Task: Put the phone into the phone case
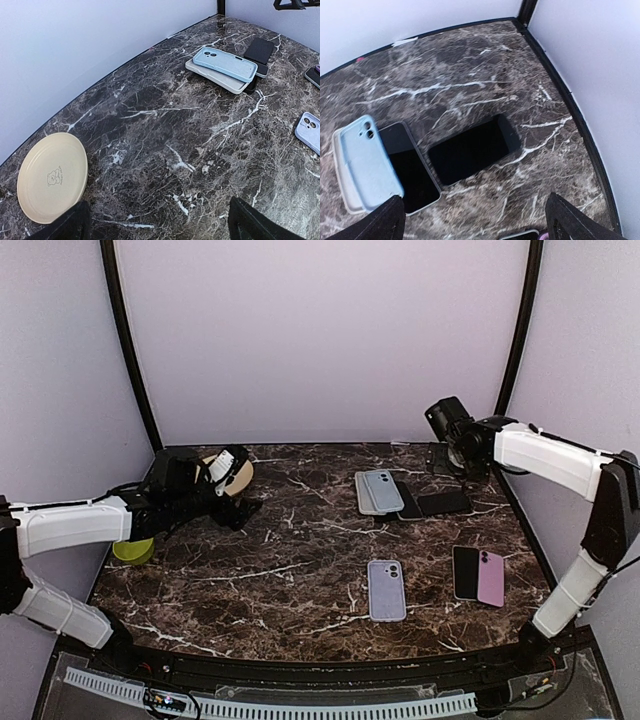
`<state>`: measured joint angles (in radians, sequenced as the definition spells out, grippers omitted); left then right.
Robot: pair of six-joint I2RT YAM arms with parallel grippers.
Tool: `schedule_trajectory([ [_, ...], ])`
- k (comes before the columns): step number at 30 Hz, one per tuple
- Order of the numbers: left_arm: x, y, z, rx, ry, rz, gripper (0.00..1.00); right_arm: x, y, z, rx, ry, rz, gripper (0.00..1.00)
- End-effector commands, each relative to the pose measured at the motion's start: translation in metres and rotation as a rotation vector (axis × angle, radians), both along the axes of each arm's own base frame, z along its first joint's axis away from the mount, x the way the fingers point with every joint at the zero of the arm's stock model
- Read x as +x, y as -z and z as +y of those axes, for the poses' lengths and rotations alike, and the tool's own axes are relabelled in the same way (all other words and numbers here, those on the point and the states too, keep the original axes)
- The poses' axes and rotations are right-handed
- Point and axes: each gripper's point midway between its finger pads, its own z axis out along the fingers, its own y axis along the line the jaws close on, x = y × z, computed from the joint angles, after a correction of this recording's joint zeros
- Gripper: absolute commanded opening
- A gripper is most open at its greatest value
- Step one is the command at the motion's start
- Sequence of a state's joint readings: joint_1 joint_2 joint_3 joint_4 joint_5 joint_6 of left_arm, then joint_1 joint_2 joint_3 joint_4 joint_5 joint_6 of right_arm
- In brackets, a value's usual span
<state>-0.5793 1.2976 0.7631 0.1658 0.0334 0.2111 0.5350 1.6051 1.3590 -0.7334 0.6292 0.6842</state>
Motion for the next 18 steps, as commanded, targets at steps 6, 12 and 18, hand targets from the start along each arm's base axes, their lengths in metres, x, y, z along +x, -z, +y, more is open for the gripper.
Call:
schedule_trajectory([
  [6, 0.002, 0.012, -0.003, 0.010, 0.001, 0.005, 0.97, 0.072, 0.055, -0.059, -0.099, 0.106, 0.082, 0.98],
  [12, 0.002, 0.015, -0.004, 0.020, 0.002, -0.009, 0.97, 0.109, 0.082, -0.061, -0.167, 0.108, 0.141, 0.99],
  [18, 0.003, 0.020, -0.007, 0.027, 0.013, 0.000, 0.97, 0.136, 0.114, -0.049, -0.181, 0.075, 0.199, 0.98],
])
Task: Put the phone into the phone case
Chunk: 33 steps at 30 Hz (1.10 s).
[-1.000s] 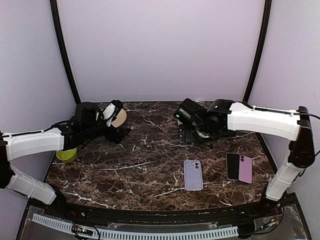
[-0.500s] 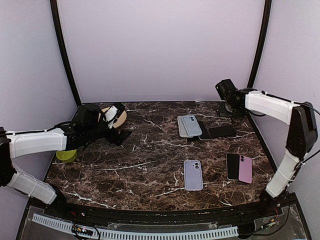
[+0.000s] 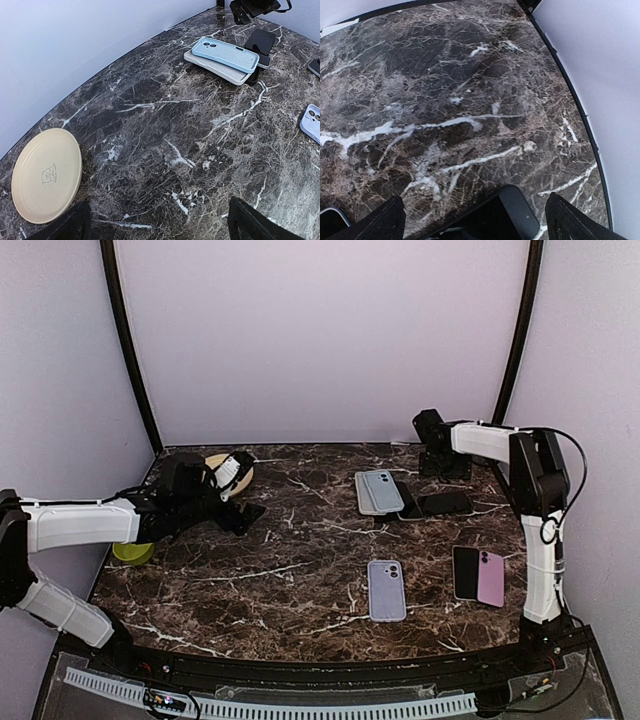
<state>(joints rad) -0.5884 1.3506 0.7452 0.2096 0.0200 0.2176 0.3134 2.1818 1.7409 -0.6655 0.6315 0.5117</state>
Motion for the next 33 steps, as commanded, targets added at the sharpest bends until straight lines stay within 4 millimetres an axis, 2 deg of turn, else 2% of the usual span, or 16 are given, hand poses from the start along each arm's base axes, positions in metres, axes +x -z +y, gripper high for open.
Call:
schedule_trajectory([
  [1, -0.001, 0.001, -0.003, 0.004, 0.013, -0.014, 0.97, 0.014, 0.010, 0.006, -0.022, -0.024, 0.034, 0.98],
  [10, -0.002, 0.002, -0.005, 0.004, 0.020, -0.013, 0.97, 0.018, 0.044, 0.016, -0.029, -0.102, 0.109, 0.97],
  [15, -0.002, 0.001, -0.005, 0.008, 0.020, -0.017, 0.97, 0.008, 0.063, 0.015, -0.058, -0.123, 0.181, 0.97],
  [17, -0.002, 0.001, -0.005, 0.011, 0.020, -0.018, 0.97, 0.000, 0.067, 0.016, -0.058, -0.131, 0.205, 0.96],
  [26, -0.003, -0.002, -0.006, 0.007, 0.025, -0.025, 0.97, -0.049, 0.061, 0.040, -0.118, -0.228, 0.255, 0.96],
  [33, -0.004, -0.005, -0.005, 0.011, 0.026, -0.036, 0.97, -0.090, 0.057, 0.023, -0.134, -0.194, 0.297, 0.97],
])
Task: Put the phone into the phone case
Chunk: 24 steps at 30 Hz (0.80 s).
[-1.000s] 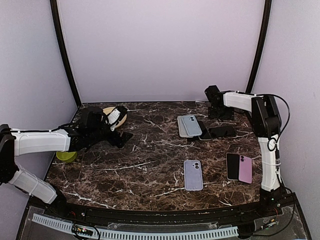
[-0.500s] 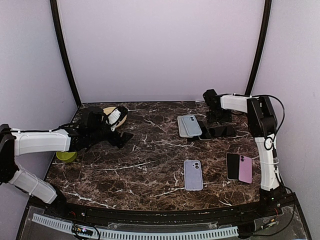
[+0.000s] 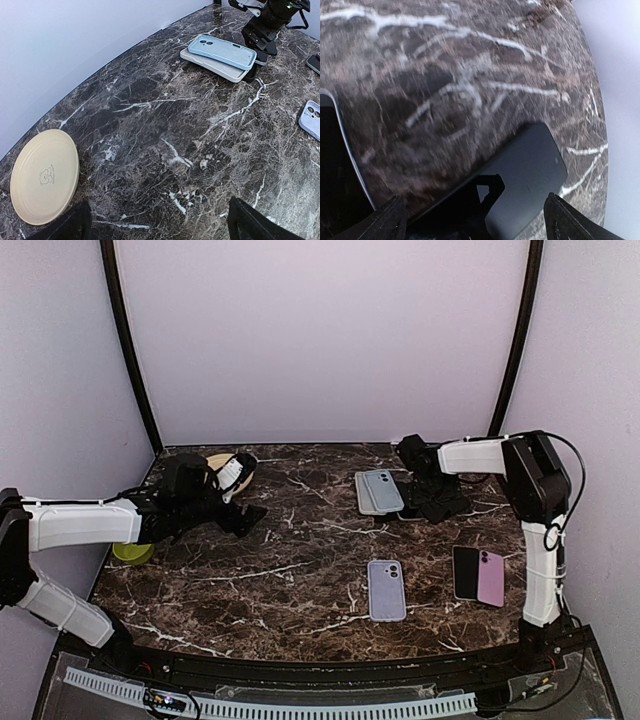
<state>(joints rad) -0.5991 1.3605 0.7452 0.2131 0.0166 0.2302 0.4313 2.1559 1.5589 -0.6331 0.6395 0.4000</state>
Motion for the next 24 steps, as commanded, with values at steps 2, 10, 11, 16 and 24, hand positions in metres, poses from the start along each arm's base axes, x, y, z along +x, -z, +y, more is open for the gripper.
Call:
schedule_trajectory([
  [2, -0.003, -0.008, -0.002, -0.002, 0.013, -0.034, 0.97, -0.053, 0.012, -0.028, -0.058, 0.023, 0.137, 0.97],
  [10, -0.003, -0.007, -0.003, 0.003, 0.019, -0.035, 0.97, -0.094, 0.009, -0.040, 0.000, 0.011, 0.193, 0.98],
  [11, -0.004, -0.008, -0.003, 0.002, 0.020, -0.036, 0.97, -0.097, 0.007, -0.042, 0.012, 0.012, 0.202, 0.98],
  [16, -0.004, -0.007, -0.004, 0.005, 0.024, -0.036, 0.97, -0.093, -0.007, -0.054, 0.138, 0.033, 0.189, 0.99],
  [24, -0.006, -0.007, -0.005, 0.013, 0.031, -0.038, 0.97, -0.058, -0.027, -0.049, 0.380, 0.014, 0.141, 0.99],
])
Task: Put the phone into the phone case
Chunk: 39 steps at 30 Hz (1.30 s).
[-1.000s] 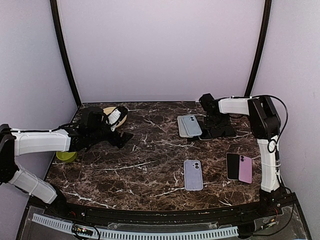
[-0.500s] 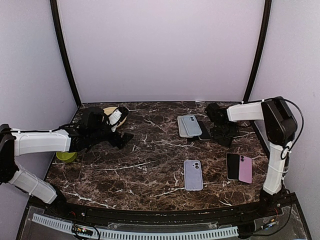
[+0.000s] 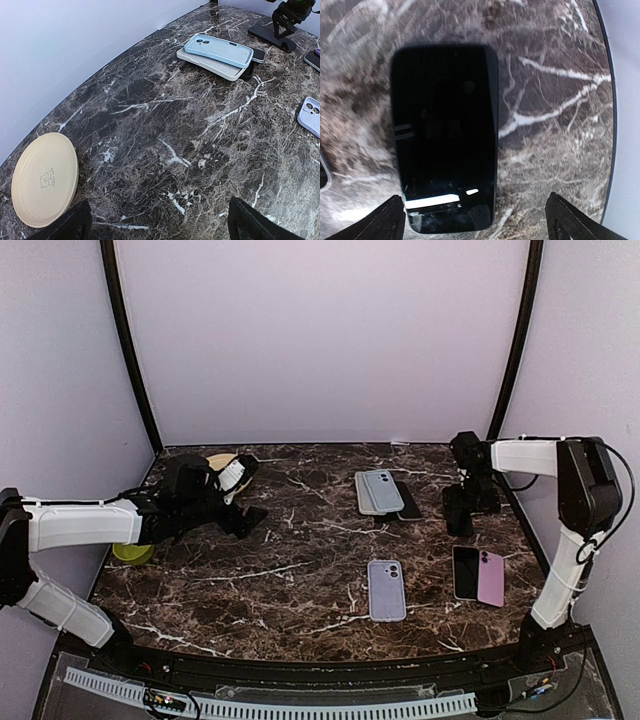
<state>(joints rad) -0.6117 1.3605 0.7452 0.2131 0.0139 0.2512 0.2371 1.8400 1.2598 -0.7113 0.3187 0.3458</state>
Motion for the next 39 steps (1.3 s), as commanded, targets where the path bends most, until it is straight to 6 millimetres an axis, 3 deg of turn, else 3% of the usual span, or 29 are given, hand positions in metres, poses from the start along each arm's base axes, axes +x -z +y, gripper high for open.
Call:
schedule_trajectory([
  [1, -0.003, -0.007, -0.001, -0.003, 0.013, -0.027, 0.97, 0.024, -0.016, 0.016, 0.161, -0.025, -0.043, 0.98],
  [4, -0.004, -0.007, -0.002, 0.001, 0.016, -0.028, 0.97, 0.034, -0.010, 0.011, 0.240, 0.009, -0.036, 0.98],
  [10, -0.004, -0.004, -0.003, 0.008, 0.021, -0.023, 0.97, 0.045, -0.003, 0.006, 0.226, 0.010, -0.013, 0.98],
  [23, -0.006, 0.000, -0.005, 0.018, 0.031, -0.014, 0.97, 0.038, 0.046, -0.007, 0.183, 0.048, 0.099, 0.97],
  [32, -0.007, 0.002, -0.006, 0.023, 0.036, -0.010, 0.97, 0.031, 0.059, -0.003, 0.200, 0.038, 0.126, 0.79],
  [35, -0.007, 0.003, -0.007, 0.024, 0.040, -0.006, 0.97, 0.031, 0.057, -0.002, 0.207, 0.035, 0.125, 0.67],
  [39, -0.007, 0.002, -0.007, 0.024, 0.041, -0.007, 0.97, 0.036, 0.043, -0.003, 0.197, 0.033, 0.087, 0.61],
])
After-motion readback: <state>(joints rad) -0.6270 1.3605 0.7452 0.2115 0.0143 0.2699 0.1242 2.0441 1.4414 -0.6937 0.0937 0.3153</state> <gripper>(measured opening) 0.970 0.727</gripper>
